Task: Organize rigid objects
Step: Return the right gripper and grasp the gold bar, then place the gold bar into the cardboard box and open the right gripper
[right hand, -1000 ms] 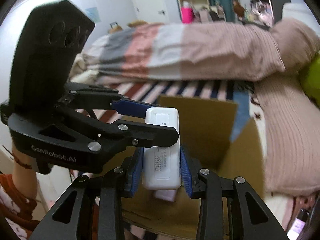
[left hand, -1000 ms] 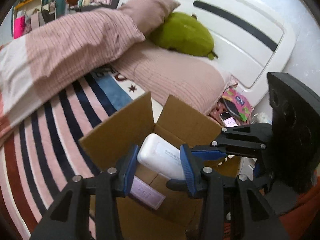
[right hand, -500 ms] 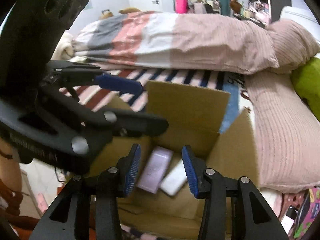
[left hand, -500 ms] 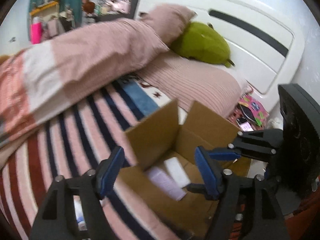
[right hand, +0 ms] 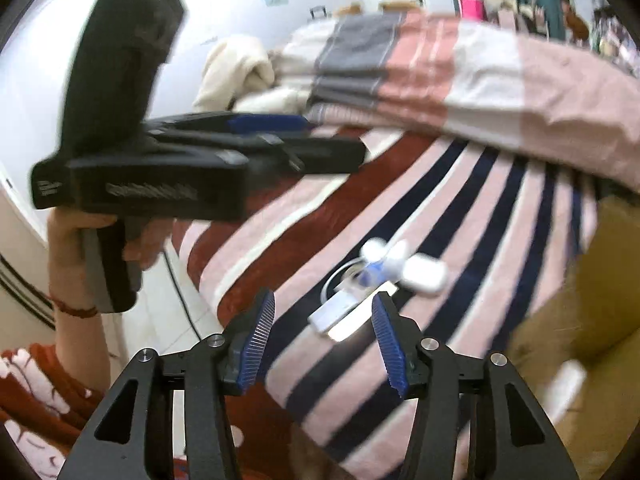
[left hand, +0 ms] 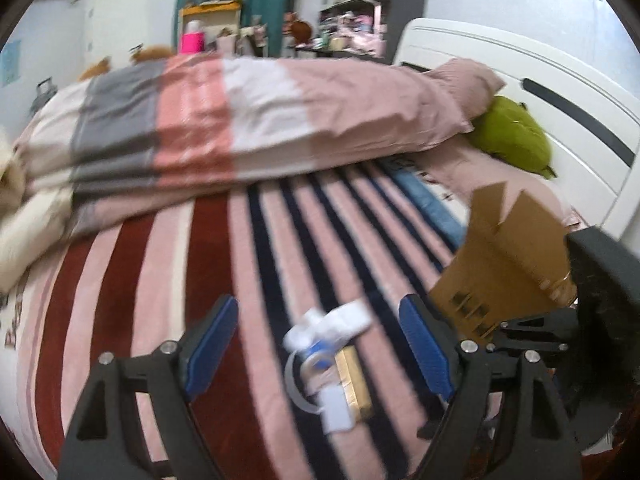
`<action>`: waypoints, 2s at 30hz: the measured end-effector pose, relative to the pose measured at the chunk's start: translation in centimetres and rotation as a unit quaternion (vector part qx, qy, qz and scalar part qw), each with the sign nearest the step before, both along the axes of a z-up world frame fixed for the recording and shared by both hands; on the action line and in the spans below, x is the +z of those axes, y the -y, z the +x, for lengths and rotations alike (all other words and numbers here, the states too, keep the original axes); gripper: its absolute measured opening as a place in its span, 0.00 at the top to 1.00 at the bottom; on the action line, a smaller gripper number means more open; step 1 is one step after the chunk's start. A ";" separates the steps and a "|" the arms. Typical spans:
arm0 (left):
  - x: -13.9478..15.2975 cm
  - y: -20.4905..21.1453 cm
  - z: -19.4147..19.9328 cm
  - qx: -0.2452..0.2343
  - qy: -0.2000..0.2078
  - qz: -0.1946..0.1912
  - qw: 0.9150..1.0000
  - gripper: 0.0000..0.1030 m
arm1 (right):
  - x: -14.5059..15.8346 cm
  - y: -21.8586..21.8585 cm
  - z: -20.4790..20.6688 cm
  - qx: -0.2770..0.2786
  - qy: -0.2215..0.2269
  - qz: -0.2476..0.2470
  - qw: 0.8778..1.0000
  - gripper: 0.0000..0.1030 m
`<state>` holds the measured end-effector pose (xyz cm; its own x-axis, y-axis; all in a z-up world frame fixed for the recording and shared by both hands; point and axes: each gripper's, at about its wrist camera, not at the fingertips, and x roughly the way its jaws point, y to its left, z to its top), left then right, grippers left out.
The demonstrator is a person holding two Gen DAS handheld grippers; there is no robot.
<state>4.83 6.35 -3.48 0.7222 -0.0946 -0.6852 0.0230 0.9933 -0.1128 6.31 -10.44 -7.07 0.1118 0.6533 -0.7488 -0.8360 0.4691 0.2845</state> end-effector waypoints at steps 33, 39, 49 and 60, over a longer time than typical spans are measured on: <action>-5.5 -2.9 -2.6 0.004 -0.032 -0.051 0.998 0.22 | -10.2 -1.2 1.6 -0.081 0.015 -0.140 0.987 0.71; -4.7 -1.6 -2.2 -0.020 -0.029 -0.068 0.997 0.22 | -7.2 -2.0 0.6 -0.053 0.063 -0.117 0.990 0.87; 1.7 3.6 1.3 -0.107 0.024 -0.129 0.986 0.38 | 4.1 0.6 -1.4 -0.028 0.135 0.004 0.990 0.87; 4.2 14.4 8.6 -0.185 0.006 -0.088 0.979 0.62 | 6.8 9.7 2.8 -0.091 0.136 0.032 0.986 0.87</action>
